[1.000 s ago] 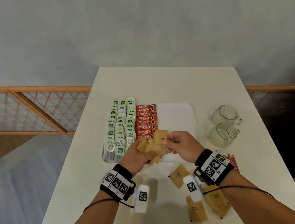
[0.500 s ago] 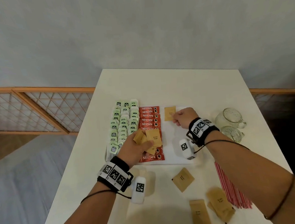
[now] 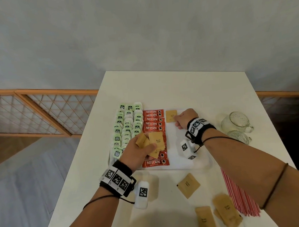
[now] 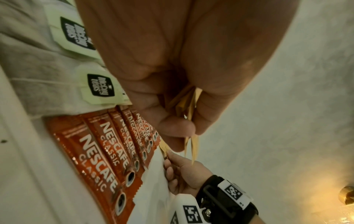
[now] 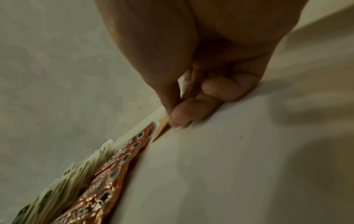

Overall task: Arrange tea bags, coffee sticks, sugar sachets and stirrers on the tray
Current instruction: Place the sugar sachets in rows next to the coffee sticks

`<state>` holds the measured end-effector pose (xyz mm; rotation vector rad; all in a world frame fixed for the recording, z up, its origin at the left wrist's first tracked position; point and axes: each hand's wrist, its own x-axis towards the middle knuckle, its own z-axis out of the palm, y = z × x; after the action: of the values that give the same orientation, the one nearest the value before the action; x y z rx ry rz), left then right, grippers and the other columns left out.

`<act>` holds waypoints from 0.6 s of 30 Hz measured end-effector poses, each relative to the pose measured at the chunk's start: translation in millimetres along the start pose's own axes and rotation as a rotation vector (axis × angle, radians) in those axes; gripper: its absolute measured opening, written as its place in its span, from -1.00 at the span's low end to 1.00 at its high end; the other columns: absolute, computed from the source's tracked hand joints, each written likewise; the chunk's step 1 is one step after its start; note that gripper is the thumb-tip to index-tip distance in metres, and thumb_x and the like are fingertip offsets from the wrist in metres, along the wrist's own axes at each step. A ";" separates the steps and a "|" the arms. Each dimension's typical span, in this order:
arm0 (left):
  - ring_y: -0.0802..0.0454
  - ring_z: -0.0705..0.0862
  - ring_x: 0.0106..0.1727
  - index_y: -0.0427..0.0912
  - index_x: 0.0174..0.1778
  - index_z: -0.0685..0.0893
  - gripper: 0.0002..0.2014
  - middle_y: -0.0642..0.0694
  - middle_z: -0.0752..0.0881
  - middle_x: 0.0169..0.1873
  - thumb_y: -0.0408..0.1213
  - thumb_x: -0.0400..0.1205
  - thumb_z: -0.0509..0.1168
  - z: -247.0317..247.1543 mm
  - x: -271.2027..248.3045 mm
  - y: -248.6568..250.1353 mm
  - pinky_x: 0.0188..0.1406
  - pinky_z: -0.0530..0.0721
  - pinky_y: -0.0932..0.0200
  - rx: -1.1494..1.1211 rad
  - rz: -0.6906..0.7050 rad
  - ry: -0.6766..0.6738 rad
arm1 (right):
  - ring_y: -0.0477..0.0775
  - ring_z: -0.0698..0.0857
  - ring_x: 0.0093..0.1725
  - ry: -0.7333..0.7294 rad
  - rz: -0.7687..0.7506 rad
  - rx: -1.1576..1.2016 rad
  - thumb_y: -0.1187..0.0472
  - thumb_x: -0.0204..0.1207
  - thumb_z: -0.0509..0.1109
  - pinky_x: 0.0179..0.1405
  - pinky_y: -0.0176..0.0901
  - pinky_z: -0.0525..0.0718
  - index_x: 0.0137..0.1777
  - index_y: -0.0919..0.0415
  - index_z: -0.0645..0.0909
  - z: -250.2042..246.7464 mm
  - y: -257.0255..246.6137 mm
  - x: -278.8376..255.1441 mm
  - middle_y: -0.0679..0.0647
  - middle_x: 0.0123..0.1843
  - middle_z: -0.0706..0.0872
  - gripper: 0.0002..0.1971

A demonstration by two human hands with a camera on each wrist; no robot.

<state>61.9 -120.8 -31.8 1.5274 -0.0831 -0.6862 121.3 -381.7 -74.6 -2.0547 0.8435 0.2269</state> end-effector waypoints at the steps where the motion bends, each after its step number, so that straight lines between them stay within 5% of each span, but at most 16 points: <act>1: -0.04 0.85 -0.06 -0.14 0.19 0.66 -0.76 -0.08 0.86 0.01 -0.40 0.63 0.44 -0.1 -0.4 -0.7 -0.31 0.79 0.17 -0.006 -0.003 -0.001 | -0.12 0.73 -0.51 0.001 0.005 -0.009 0.05 0.64 0.44 -0.48 -0.32 0.58 -0.13 0.29 0.81 0.8 -0.6 0.6 0.05 -0.33 0.85 -0.69; 12: -0.16 0.84 -0.05 -0.30 0.16 0.60 -0.77 -0.24 0.83 0.07 -0.39 0.63 0.45 -2.7 1.0 -3.8 -0.38 0.76 0.18 -0.037 -0.019 0.024 | -0.09 0.75 -0.54 -0.013 0.053 -0.103 -0.14 0.61 0.43 -0.50 -0.29 0.57 -0.13 0.31 0.76 2.5 -8.3 -1.2 0.03 -0.37 0.85 -0.55; 15: -0.14 0.84 -0.06 -0.36 0.19 0.58 -0.73 -0.26 0.83 0.07 -0.37 0.63 0.45 -2.4 1.1 -4.1 -0.36 0.76 0.17 -0.046 -0.018 0.023 | 0.10 0.72 -0.43 0.007 -0.056 -0.160 -0.20 0.59 0.39 -0.25 -0.04 0.78 -0.27 0.29 0.67 5.1 -8.0 -7.7 0.10 -0.34 0.80 -0.50; 18: -0.13 0.84 -0.07 -0.37 0.18 0.58 -0.72 -0.25 0.83 0.06 -0.35 0.63 0.46 -2.7 1.5 -4.5 -0.36 0.76 0.17 -0.042 -0.019 0.028 | 0.09 0.65 -0.37 -0.050 -0.223 -0.051 -0.11 0.63 0.38 -0.13 0.08 0.76 -0.32 0.21 0.58 6.5 -6.6 -33.5 0.12 -0.34 0.71 -0.57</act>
<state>62.7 -118.7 -36.8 1.4985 -0.0334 -0.6776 101.2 -357.9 -59.0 -2.1616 0.5775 0.1766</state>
